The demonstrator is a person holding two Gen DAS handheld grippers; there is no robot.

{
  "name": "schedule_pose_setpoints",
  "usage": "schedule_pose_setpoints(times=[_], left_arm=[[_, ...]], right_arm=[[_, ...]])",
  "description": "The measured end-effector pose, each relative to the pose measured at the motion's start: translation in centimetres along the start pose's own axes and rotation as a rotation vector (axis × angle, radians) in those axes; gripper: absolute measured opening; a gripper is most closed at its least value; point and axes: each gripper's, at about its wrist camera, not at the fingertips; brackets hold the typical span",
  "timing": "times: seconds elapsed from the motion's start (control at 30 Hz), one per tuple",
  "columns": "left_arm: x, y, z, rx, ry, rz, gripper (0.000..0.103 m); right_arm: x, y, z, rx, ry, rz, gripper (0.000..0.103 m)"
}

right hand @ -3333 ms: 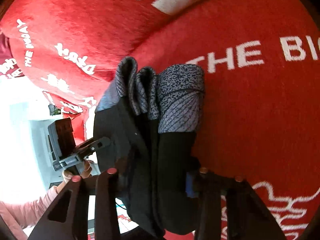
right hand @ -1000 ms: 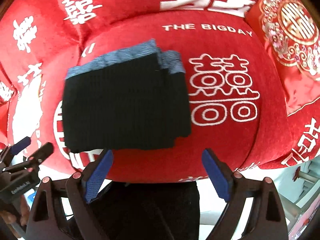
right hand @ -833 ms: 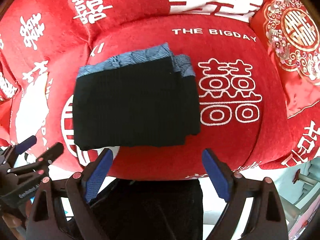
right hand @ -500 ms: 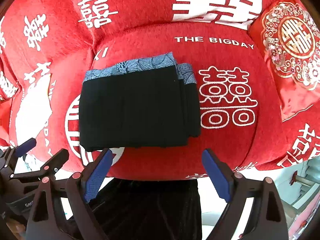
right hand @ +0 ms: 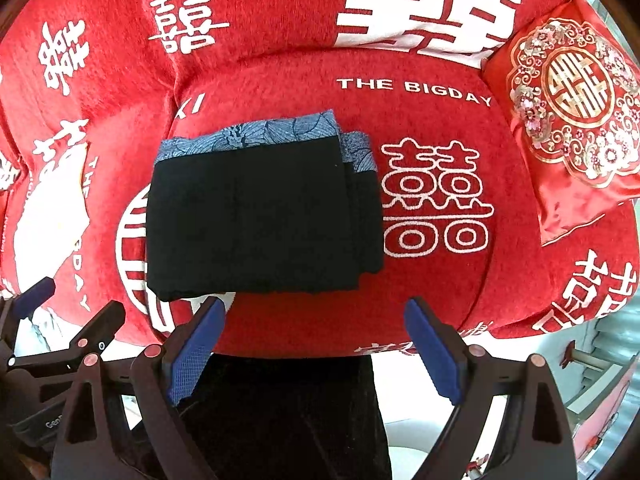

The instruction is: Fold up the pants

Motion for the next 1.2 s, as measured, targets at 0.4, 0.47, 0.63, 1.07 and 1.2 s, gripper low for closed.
schedule_pose_setpoints(times=[0.4,0.47,0.63,1.07,1.2], left_arm=[[-0.15,0.61,0.20,-0.014,0.006,0.000,0.103],[-0.18,0.71,0.28,-0.015,0.005,0.001,0.103],[-0.17,0.74,0.30,-0.015,0.007,0.002,0.103],[-0.01,0.81,0.39,-0.017,0.010,-0.001,0.103],[0.14,0.90,0.37,-0.024,0.010,0.012,0.103]], right_arm=[[0.25,0.33,-0.08,0.002,-0.007,0.001,0.093],[0.36,0.36,-0.02,0.000,-0.007,0.001,0.093],[0.65,0.53,0.11,-0.004,0.000,-0.005,0.093],[0.89,0.61,0.13,-0.005,0.004,-0.014,0.093],[0.91,0.58,0.18,-0.004,0.005,-0.015,0.093]])
Point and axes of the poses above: each gripper's, at about its wrist camera, not at the fingertips, and y roughly against the way its jaws point, x to its left, z to its top, and after that the axes turned 13 degrees about x, right-handed
